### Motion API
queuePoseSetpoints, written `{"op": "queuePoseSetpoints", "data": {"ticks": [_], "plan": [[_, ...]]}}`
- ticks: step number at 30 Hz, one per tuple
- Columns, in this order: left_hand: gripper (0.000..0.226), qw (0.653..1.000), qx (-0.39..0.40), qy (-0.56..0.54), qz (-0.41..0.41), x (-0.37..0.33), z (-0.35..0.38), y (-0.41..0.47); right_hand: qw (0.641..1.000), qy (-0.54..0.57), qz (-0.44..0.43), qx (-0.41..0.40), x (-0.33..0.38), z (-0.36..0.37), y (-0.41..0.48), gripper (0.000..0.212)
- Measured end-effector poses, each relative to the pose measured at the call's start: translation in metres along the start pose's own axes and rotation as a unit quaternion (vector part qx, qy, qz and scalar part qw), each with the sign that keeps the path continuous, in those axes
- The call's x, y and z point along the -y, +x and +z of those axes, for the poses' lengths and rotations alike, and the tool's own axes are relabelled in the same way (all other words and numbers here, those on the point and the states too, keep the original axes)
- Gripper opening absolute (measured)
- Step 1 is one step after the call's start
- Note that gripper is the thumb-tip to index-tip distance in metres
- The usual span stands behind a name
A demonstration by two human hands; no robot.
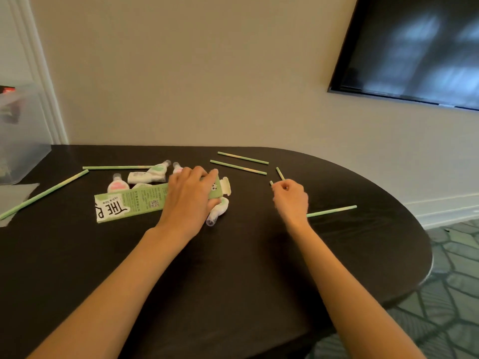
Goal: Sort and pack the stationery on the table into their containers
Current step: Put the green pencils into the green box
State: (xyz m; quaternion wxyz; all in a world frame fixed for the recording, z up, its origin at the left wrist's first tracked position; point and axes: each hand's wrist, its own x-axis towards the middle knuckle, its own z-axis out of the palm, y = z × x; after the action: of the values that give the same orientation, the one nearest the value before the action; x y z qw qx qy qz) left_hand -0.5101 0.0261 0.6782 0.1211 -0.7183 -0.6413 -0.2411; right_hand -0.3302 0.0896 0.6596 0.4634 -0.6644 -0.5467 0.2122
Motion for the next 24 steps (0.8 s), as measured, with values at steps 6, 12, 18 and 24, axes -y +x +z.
{"op": "queuePoseSetpoints", "data": {"ticks": [6,12,18,24], "plan": [[0.062,0.999,0.03,0.011,0.021,-0.04,0.012,0.01,0.976,-0.205,0.061,-0.046,-0.053,-0.057,0.046,0.029],[0.062,0.999,0.032,0.025,0.026,-0.054,0.018,0.014,0.952,-0.274,0.134,0.014,-0.07,-0.079,0.066,0.043],[0.063,0.999,0.018,0.028,0.017,-0.054,0.019,0.012,0.933,-0.337,0.101,0.079,-0.062,-0.086,0.066,0.015],[0.063,0.999,0.019,0.042,0.008,-0.049,0.014,0.012,0.977,-0.171,0.037,0.125,-0.043,-0.06,0.056,0.018]]}}
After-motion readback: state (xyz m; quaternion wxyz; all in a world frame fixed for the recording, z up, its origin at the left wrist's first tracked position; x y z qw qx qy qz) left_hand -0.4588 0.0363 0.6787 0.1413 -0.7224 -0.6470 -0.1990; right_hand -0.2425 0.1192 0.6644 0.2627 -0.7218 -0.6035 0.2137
